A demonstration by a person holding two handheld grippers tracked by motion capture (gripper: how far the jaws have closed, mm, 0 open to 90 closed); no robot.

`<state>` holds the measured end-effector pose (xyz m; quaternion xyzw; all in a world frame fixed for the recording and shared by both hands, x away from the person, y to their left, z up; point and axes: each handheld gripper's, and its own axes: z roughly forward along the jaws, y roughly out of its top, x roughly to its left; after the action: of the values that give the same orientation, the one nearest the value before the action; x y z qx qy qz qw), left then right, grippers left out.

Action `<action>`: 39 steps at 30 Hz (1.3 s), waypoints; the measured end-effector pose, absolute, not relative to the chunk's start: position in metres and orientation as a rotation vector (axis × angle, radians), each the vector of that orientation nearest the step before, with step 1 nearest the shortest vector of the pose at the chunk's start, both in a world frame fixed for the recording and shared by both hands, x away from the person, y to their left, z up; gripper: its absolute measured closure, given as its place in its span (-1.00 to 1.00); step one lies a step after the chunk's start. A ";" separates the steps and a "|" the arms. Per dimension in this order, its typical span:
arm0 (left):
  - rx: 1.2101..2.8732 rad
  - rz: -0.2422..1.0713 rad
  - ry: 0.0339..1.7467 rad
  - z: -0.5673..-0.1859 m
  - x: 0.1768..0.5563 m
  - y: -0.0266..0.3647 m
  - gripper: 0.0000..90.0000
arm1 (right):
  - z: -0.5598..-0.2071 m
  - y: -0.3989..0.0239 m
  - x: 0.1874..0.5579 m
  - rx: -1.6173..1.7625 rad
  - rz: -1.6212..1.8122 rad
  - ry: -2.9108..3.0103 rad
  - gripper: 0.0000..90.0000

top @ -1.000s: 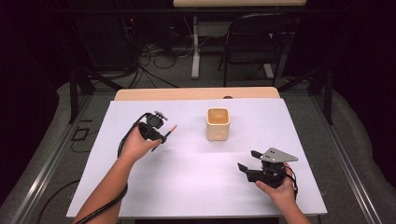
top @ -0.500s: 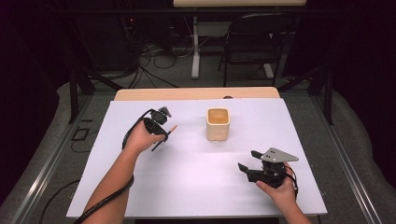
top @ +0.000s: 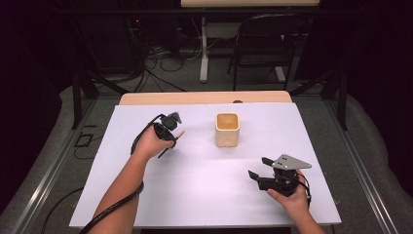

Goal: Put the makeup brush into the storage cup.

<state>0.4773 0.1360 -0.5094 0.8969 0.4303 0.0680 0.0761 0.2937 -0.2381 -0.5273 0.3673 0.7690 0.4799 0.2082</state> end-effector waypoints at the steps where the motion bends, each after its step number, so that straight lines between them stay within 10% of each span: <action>1: 2.692 0.204 1.297 -0.510 0.477 0.137 0.49 | -0.527 -0.238 0.294 1.022 1.336 2.140 -0.37; 39: 2.746 0.119 1.357 -0.524 0.484 0.140 0.85 | -0.526 -0.239 0.293 1.017 1.345 2.137 -0.37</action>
<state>0.4837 0.1400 -0.5238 0.8952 0.4424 0.0388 0.0378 0.2934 -0.2390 -0.5264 0.3655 0.7679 0.4831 0.2080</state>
